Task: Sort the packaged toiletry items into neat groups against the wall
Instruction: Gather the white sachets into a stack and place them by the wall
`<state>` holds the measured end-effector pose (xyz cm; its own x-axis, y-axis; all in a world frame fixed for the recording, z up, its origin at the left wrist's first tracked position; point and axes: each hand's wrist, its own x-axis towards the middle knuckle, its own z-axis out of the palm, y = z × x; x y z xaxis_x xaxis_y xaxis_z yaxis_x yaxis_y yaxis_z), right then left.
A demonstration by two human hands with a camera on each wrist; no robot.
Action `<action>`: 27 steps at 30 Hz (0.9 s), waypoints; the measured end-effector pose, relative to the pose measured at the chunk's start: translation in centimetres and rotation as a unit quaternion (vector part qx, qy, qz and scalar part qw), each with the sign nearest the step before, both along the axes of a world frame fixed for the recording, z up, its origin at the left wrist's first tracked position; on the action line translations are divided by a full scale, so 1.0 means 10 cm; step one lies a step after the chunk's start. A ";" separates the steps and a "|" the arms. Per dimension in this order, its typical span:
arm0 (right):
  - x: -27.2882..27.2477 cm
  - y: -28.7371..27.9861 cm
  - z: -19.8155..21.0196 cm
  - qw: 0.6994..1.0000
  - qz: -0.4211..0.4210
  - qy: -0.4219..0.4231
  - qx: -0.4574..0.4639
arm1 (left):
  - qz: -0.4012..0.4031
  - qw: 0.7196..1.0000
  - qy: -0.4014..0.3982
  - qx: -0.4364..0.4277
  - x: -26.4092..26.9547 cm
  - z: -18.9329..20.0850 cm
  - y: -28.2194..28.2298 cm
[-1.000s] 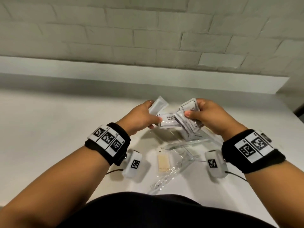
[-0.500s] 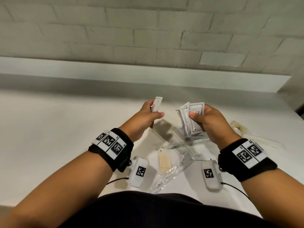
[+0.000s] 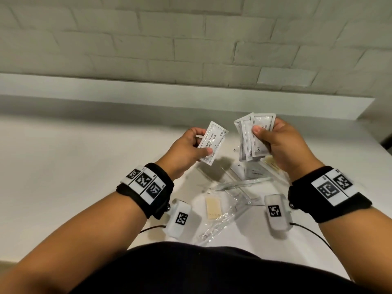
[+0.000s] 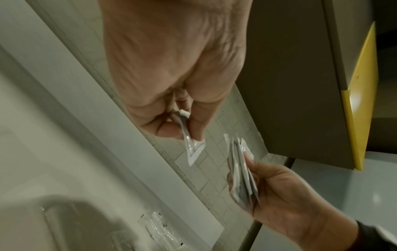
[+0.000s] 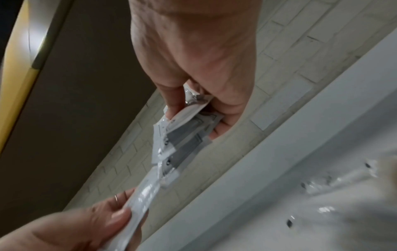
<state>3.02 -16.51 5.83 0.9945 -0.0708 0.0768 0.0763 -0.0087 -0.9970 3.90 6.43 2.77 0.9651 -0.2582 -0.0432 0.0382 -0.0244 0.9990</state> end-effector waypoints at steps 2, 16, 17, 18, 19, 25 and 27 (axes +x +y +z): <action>0.01 0.02 0.17 0.999 0.028 -0.025 -0.029 | -0.016 0.999 -0.013 0.033 0.01 0.02 0.02; 0.11 0.63 0.22 0.992 0.085 0.033 0.092 | -0.004 0.951 0.104 -0.291 0.02 0.42 -0.12; 0.10 0.69 0.21 0.990 0.076 0.039 0.114 | -0.027 0.950 0.107 -0.293 -0.02 0.41 -0.19; 0.10 0.75 0.20 0.988 0.062 0.046 0.134 | -0.042 0.947 0.112 -0.298 -0.06 0.40 -0.26; 0.08 0.79 0.21 0.988 0.043 0.049 0.140 | -0.044 0.943 0.120 -0.306 -0.07 0.39 -0.32; 0.06 0.96 0.18 0.945 -0.065 0.006 -0.321 | -0.055 0.928 0.173 -0.327 -0.07 0.41 -0.42; 0.03 0.99 0.13 0.916 -0.065 0.019 -0.395 | -0.065 0.934 0.185 -0.299 -0.08 0.39 -0.42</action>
<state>3.31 -6.58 7.10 0.9845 -0.1268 0.1212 -0.0114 -0.7358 -0.6771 3.11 2.24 6.71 0.8715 -0.4569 -0.1781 0.4192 0.5057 0.7540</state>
